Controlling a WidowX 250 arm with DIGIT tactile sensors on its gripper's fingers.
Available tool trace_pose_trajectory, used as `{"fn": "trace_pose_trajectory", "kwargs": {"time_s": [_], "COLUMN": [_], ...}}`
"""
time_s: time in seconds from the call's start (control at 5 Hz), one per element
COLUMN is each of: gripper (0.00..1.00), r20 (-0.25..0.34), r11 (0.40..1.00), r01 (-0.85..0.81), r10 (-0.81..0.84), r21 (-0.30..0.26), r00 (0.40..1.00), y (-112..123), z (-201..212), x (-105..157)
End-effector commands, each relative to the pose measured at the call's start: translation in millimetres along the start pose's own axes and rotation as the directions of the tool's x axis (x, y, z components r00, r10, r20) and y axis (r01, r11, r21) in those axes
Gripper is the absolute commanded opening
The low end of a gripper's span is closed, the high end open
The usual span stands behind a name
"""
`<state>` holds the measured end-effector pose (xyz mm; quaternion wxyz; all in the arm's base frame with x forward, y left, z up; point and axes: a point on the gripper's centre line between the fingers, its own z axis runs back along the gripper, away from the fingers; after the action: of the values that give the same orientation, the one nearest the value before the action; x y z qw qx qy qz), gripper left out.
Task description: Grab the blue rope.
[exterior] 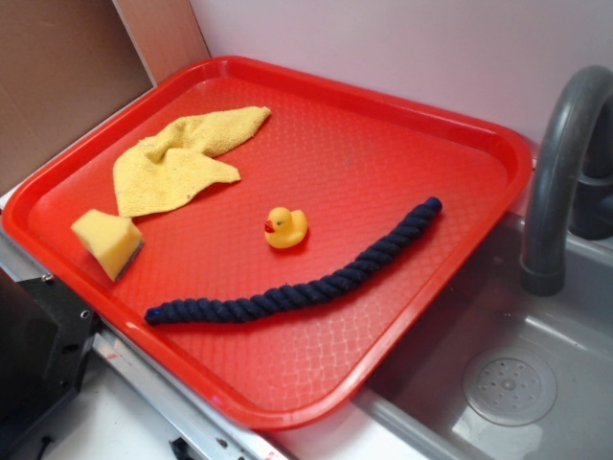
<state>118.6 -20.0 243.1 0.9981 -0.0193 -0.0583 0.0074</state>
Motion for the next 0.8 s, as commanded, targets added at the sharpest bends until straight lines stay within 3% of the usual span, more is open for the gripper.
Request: {"fn": "trace_pose_trajectory", "kwargs": {"time_s": [0.0, 0.2, 0.4, 0.6], "gripper": [1.00, 1.00, 1.00, 1.00], "r20": [0.000, 0.024, 0.063, 0.044], "r11": [1.000, 0.986, 0.959, 0.934], "r01": [0.000, 0.164, 0.272, 0.345], "r10": [0.000, -0.163, -0.268, -0.343], "r21": [0.000, -0.023, -0.080, -0.091], "r00": [1.000, 0.986, 0.961, 0.938], "y": [0, -17, -39, -60], "z": [0, -12, -28, -47], "x": [0, 10, 15, 18]}}
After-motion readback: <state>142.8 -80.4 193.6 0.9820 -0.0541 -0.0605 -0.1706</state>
